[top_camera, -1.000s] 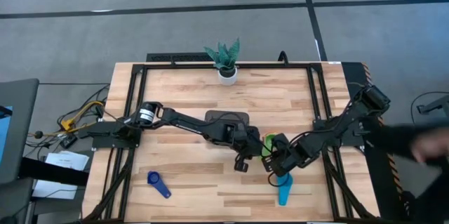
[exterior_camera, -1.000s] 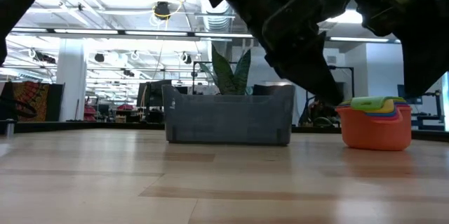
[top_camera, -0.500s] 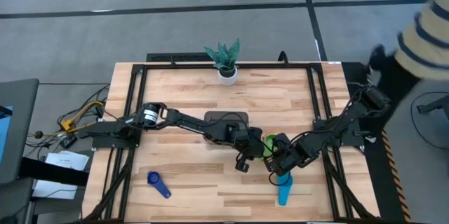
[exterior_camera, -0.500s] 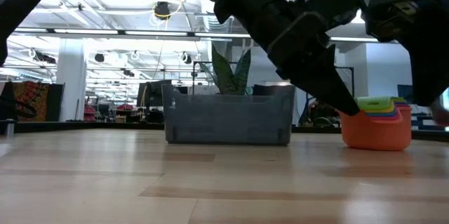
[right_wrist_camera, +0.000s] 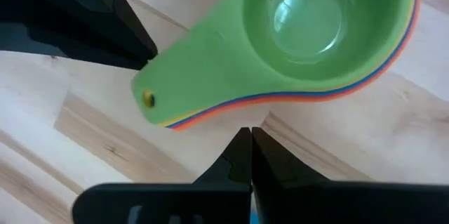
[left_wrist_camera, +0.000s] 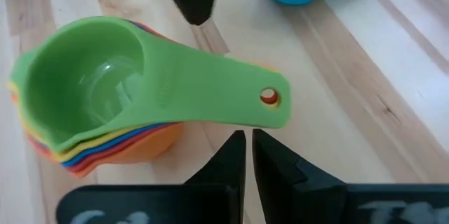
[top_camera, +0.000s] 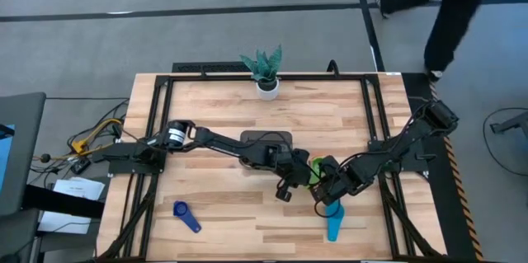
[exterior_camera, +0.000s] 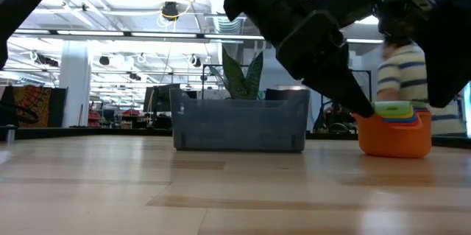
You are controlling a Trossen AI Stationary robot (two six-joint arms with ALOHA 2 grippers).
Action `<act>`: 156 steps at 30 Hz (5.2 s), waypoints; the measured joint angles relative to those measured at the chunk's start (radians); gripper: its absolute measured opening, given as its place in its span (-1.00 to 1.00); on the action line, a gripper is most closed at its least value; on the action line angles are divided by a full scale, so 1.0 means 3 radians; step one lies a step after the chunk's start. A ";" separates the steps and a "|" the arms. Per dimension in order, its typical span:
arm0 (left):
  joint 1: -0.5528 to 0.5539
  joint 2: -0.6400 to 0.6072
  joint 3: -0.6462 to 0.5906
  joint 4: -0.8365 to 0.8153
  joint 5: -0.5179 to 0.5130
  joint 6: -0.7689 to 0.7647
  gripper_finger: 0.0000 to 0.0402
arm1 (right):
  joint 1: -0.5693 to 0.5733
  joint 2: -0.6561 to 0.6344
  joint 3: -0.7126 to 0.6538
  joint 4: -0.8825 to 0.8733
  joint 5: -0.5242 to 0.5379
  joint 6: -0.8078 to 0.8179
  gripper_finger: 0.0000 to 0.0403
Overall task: Nest measuring cups in basket
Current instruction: Stack the green measuring cup on top of the yellow measuring cup, then stack the light blue measuring cup on top of the green measuring cup, then stack the dark blue measuring cup on top of the light blue measuring cup
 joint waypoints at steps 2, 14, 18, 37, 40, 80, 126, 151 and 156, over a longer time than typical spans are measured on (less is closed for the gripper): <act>0.0000 -0.0040 0.0001 -0.0033 -0.0008 -0.0015 -0.92 | 0.0035 -0.0003 0.0060 -0.0021 0.0017 0.0012 -0.92; 0.0020 -0.0376 0.0009 -0.0196 -0.0216 -0.0412 -0.92 | 0.0310 -0.0022 0.0376 -0.0488 0.0024 0.0135 -0.80; 0.0068 -0.0541 0.0009 -0.0465 -0.0325 -0.0582 -0.92 | 0.0433 -0.0165 0.0414 -0.0651 0.0024 0.0327 -0.74; 0.0561 -0.1449 -0.0202 -0.0887 -0.0204 -0.0948 -0.99 | 0.1210 -0.0547 0.0225 -0.1104 0.0255 0.1464 -0.18; 0.0651 -0.1620 -0.0579 -0.0525 0.0009 -0.1064 -0.99 | 0.1330 -0.0524 0.0098 -0.0836 0.0259 0.1612 -0.02; 0.1088 -0.3538 -0.3683 0.2180 0.0152 -0.1618 -0.25 | 0.1214 0.0495 -0.0019 -0.0027 0.0172 0.0811 -0.71; 0.1038 -0.3747 -0.4077 0.2135 0.0157 -0.1389 -0.26 | -0.0513 -0.0583 -0.0258 -0.0249 0.0267 -0.0344 -0.84; 0.1036 -0.4069 -0.4072 0.1890 0.0056 -0.2113 -0.27 | -0.0493 -0.0584 -0.0303 -0.0227 0.0568 -0.0340 0.04; 0.0884 -0.4464 -0.4070 0.1067 -0.0104 -0.2612 -0.35 | -0.0516 -0.0585 -0.0194 -0.0224 0.1059 -0.0429 0.04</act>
